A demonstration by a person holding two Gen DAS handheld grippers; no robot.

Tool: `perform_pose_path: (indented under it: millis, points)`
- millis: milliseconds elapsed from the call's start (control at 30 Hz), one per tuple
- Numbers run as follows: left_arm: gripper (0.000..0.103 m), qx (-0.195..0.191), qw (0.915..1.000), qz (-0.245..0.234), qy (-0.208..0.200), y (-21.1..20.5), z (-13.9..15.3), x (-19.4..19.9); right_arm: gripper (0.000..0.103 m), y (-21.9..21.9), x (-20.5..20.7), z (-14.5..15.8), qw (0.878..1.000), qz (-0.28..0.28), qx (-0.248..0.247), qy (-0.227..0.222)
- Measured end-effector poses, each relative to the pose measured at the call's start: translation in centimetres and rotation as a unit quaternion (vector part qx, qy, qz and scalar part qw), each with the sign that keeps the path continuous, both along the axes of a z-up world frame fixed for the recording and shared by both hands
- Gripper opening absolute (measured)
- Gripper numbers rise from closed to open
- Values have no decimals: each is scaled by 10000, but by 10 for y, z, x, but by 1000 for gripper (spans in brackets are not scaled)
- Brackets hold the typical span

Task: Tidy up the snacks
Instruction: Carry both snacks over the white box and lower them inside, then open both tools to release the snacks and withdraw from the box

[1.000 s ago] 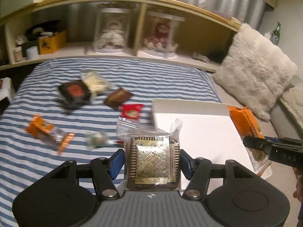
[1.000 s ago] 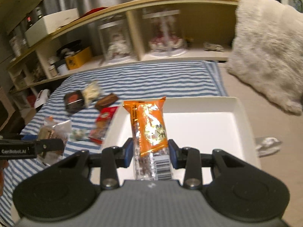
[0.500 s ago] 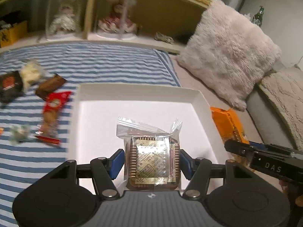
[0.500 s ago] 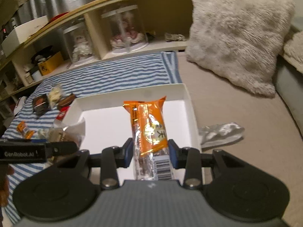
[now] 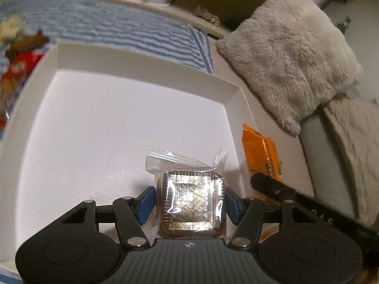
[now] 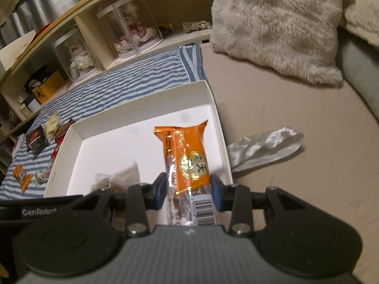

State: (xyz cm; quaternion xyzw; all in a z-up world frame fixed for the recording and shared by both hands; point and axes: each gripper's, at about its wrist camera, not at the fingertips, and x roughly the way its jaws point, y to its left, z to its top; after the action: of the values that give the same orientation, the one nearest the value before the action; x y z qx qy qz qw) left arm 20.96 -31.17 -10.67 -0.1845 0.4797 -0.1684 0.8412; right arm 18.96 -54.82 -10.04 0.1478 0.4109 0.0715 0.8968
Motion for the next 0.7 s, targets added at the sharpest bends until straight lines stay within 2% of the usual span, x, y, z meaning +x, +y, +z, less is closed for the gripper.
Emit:
perform_pose_path:
  millis: [100, 167, 367, 600, 700]
  points:
    - [63, -242, 9995, 28, 184, -3, -7, 4, 48, -3, 2, -4, 10000, -71, 53, 9]
    - [73, -229, 9995, -58, 213, -4, -8, 4, 56, -6, 3, -5, 9998, -149, 98, 52]
    - [80, 326, 9991, -278, -8, -4, 4, -1, 57, -10, -7, 0, 9999, -42, 56, 90]
    - [84, 693, 9965, -452, -134, 1, 17, -13, 59, -11, -23, 8, 10000, -37, -29, 73]
    - [88, 875, 9943, -540, -263, 4, 25, -21, 63, -10, -32, 12, 10000, 7, -62, 34]
